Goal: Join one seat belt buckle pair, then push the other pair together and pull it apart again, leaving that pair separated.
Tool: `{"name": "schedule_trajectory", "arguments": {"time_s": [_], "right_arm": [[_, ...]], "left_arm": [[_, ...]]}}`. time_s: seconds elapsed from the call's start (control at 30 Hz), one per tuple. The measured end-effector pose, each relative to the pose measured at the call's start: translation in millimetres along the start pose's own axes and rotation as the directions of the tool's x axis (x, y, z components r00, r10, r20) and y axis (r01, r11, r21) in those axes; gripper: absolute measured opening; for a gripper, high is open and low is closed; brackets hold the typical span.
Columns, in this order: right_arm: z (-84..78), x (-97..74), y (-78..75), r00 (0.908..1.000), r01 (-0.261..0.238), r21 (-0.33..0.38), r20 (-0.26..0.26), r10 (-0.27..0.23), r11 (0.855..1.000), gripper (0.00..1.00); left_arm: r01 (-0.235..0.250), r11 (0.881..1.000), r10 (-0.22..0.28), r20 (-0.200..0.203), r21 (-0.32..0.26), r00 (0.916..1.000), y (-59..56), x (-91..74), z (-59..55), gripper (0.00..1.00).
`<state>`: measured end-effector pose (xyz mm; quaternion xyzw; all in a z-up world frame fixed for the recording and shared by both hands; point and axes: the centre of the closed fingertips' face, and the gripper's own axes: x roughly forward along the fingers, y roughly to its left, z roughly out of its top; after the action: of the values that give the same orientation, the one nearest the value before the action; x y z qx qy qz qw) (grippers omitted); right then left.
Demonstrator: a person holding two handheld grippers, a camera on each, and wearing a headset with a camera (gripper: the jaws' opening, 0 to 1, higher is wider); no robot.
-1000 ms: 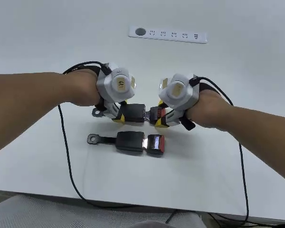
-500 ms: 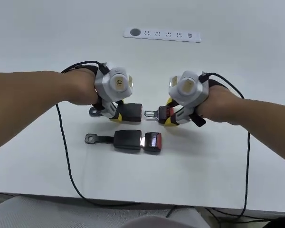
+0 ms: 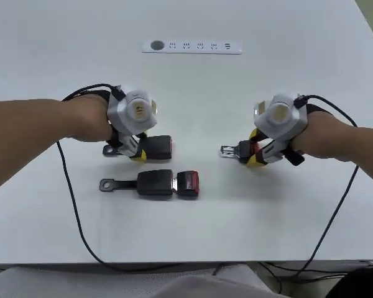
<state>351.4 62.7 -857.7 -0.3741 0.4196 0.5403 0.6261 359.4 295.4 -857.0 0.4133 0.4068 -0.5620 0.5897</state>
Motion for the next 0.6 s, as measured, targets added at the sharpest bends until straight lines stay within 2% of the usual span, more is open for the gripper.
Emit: {"name": "schedule_trajectory", "arguments": {"time_s": [0.13, 0.33, 0.4, 0.5, 0.6], "right_arm": [[-14.6, -6.3, -2.0, 0.9993, 0.020, 0.007, -0.032, -0.020, 1.000, 0.36], [-15.2, -7.8, -3.0, 0.9959, 0.048, -0.023, -0.076, -0.050, 0.999, 0.39], [-14.2, -10.4, -11.2, 0.9898, 0.105, -0.055, -0.091, -0.110, 0.993, 0.46], [-15.5, -10.6, -6.3, 0.9886, 0.103, -0.062, -0.104, -0.109, 0.993, 0.48], [-18.3, -14.5, -0.6, 0.9882, 0.105, -0.075, -0.104, -0.112, 0.992, 0.50]], "left_arm": [[-0.010, 1.000, 0.009, -0.007, -0.015, 0.9999, 0.5, -0.8, -0.5, 0.32], [-0.033, 0.998, 0.033, -0.009, -0.056, 0.9994, 1.5, -2.2, -1.5, 0.32], [-0.053, 0.998, 0.053, -0.013, -0.037, 0.9985, 1.4, -3.9, -1.5, 0.32], [-0.091, 0.996, 0.092, -0.033, 0.020, 0.9952, 1.2, -7.8, -8.0, 0.32], [-0.110, 0.994, 0.110, -0.025, 0.005, 0.9936, 1.2, -15.8, -13.7, 0.31]]}}
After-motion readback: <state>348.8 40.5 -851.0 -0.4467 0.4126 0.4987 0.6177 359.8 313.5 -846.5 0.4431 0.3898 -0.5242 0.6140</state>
